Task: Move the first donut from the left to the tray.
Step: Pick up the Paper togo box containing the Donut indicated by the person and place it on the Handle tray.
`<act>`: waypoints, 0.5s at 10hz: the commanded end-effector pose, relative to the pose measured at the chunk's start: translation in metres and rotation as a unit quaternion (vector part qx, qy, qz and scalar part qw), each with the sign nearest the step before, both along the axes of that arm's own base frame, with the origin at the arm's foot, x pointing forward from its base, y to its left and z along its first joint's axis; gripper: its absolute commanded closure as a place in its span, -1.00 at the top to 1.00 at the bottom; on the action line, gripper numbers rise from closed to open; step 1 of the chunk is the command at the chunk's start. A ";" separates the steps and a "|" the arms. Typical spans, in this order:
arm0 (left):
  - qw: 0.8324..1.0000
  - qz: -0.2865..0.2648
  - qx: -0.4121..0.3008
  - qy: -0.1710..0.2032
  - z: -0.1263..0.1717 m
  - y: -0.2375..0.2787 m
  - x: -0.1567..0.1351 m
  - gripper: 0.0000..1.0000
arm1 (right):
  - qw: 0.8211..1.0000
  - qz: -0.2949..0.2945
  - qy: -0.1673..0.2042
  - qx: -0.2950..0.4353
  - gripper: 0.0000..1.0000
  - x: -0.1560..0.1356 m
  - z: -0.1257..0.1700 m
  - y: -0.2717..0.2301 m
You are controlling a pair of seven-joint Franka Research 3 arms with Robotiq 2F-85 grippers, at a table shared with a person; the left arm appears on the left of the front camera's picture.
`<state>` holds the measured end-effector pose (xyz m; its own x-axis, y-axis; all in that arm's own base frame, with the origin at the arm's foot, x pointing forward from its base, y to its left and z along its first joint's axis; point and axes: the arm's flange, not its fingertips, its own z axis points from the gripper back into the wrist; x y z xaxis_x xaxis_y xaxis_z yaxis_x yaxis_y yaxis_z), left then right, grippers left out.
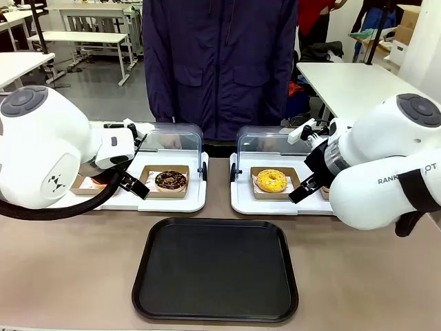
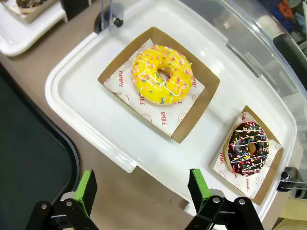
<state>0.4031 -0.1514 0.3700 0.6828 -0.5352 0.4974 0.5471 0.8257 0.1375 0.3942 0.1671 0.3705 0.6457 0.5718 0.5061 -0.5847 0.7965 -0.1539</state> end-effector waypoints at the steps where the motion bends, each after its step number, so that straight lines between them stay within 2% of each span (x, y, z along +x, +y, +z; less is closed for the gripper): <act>1: 1.000 0.000 0.000 0.000 0.000 0.000 0.000 1.00 | 1.000 0.000 0.000 0.000 1.00 0.000 0.000 0.000; 5: 1.000 0.000 0.000 0.000 0.000 0.000 0.000 1.00 | 1.000 0.000 0.000 0.000 1.00 0.000 0.000 0.000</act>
